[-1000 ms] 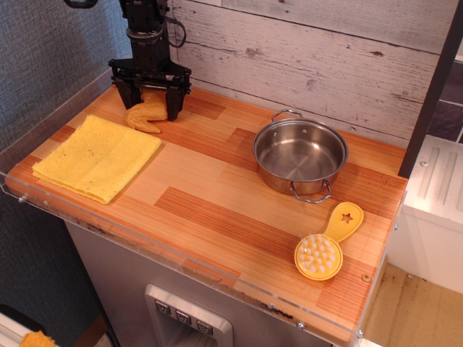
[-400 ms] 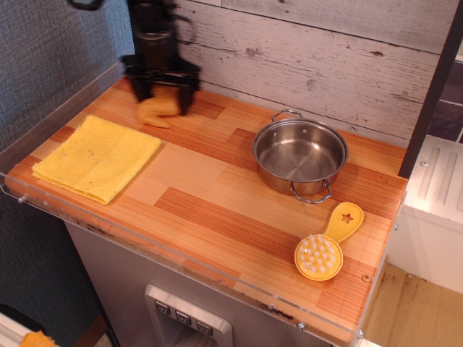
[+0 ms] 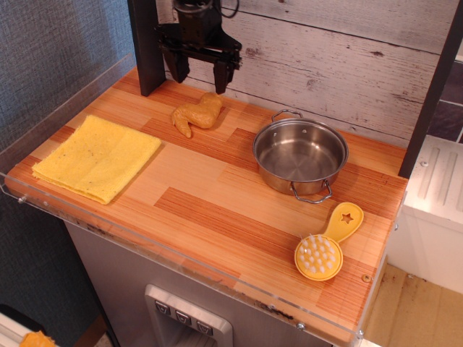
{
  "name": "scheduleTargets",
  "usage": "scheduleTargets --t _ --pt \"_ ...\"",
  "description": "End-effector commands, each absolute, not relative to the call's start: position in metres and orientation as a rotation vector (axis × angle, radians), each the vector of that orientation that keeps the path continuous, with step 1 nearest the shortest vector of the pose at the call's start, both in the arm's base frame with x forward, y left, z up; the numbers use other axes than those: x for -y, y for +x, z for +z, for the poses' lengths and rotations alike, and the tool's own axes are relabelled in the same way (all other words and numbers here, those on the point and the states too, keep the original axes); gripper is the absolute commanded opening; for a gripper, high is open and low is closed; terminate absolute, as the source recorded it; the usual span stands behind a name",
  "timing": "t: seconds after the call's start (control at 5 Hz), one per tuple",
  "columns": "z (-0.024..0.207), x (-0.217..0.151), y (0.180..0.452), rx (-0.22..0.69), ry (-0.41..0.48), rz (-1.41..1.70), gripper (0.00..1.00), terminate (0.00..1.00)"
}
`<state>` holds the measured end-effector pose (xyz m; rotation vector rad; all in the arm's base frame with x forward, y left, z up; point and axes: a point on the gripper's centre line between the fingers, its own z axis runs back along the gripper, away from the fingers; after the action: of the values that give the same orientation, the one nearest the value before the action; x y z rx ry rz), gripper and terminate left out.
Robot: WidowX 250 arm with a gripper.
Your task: Put the croissant higher to the left of the pot.
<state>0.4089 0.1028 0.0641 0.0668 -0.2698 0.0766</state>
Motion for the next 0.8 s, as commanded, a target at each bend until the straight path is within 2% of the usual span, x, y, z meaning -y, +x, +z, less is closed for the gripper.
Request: scheduleTargets --t 0.0,0.2,0.6 --pt "0.108 -0.106 0.401 0.328 0.046 0.105 1.00 0.00" --pt "0.116 -0.103 0.392 0.304 0.016 0.099 1.00 0.00" --pt "0.132 -0.078 0.356 0.274 0.010 0.034 1.00 0.00"
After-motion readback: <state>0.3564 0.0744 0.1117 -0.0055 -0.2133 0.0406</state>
